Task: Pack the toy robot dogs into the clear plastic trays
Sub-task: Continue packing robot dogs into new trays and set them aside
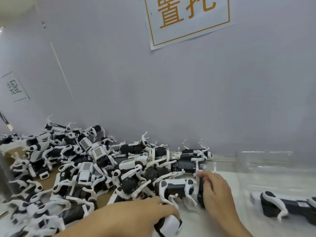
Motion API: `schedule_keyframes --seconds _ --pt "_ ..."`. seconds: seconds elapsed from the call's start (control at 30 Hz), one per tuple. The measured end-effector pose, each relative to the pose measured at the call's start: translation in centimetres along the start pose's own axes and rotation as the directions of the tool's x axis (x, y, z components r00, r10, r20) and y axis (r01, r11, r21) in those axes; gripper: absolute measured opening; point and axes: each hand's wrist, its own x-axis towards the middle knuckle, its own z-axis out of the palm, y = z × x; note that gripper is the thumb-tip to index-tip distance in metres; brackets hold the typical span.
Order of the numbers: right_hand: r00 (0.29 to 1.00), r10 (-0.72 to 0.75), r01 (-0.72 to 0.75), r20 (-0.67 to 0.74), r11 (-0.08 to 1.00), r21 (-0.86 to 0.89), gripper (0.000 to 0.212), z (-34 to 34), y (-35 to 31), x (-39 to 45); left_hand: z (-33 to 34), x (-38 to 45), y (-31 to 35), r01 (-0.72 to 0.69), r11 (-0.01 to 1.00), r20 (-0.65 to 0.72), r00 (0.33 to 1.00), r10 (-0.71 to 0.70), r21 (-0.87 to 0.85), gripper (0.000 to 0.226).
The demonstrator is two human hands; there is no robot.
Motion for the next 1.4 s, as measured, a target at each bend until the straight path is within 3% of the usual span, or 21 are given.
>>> schedule_keyframes --seconds 0.13,0.27,0.47,0.57,0.63,0.73,0.8,0.93,1.03,1.1,1.17,1.23,1.3,1.4 --pt "1.000 0.014 -0.014 0.002 1.000 0.018 0.038 -0.3 -0.2 -0.5 0.2 0.4 0.8 0.012 0.928 -0.139 0.988 -0.068 -0.373 0.036" --pt "1.000 0.028 -0.028 0.001 0.999 0.040 0.042 -0.8 -0.4 -0.6 -1.9 -1.5 1.5 -0.067 0.819 -0.255 0.962 -0.099 -0.570 0.034" --pt "0.998 0.054 -0.054 -0.008 0.998 0.036 0.039 -0.8 -0.4 -0.5 -9.6 0.7 2.5 -0.213 0.694 -0.405 0.906 -0.125 -0.688 0.036" --pt "0.998 0.060 -0.059 -0.016 0.997 0.050 0.039 -1.1 -0.4 -0.5 -13.3 4.3 2.1 -0.320 0.488 -0.456 0.869 -0.189 -0.812 0.030" --pt "0.998 0.064 -0.063 -0.016 0.996 0.063 0.037 -1.2 -0.5 -0.5 -15.0 7.0 1.7 -0.391 0.410 -0.515 0.818 -0.256 -0.824 0.029" --pt "0.996 0.085 -0.082 -0.030 0.993 0.084 0.035 -1.3 -0.7 -0.4 -15.4 11.0 1.1 -0.463 0.403 -0.610 0.669 -0.425 -0.789 0.034" --pt "0.993 0.102 -0.095 -0.063 0.990 0.105 0.033 -1.3 -0.9 -0.3 -14.0 13.2 0.7 -0.403 0.480 -0.621 0.605 -0.498 -0.779 0.040" --pt "0.990 0.120 -0.111 -0.069 0.987 0.120 0.032 -1.5 -1.1 -0.2 -10.7 15.2 -0.6 0.030 0.686 -0.505 0.655 -0.562 -0.727 0.064" --pt "0.994 0.093 -0.087 -0.056 0.990 0.113 0.033 -1.5 -1.2 -0.2 -9.9 14.3 -0.3 0.164 0.781 -0.566 0.602 -0.563 -0.603 0.084" --pt "0.996 0.074 -0.067 -0.056 0.992 0.108 0.033 -1.6 -1.3 -0.2 -9.5 12.0 0.7 0.188 0.863 -0.608 0.640 -0.469 -0.469 0.077" --pt "0.997 0.057 -0.051 -0.059 0.993 0.104 0.033 -1.5 -1.4 -0.2 -8.7 8.9 1.3 0.154 0.941 -0.525 0.797 -0.299 -0.301 0.068" --pt "0.996 0.041 -0.034 -0.073 0.994 0.101 0.035 -1.4 -1.3 -0.2 -7.5 5.6 1.8 0.073 0.985 -0.337 0.933 -0.122 -0.155 0.070" --pt "0.997 0.025 -0.018 -0.074 0.995 0.094 0.041 -1.3 -1.2 -0.1 -6.5 2.3 1.9 0.017 0.998 -0.166 0.986 -0.027 -0.064 0.075" --pt "0.998 0.007 -0.003 -0.058 0.998 0.059 0.051 -1.3 -0.9 -0.1 -4.4 -0.1 1.0 -0.007 0.987 -0.083 0.996 0.020 0.161 0.087"
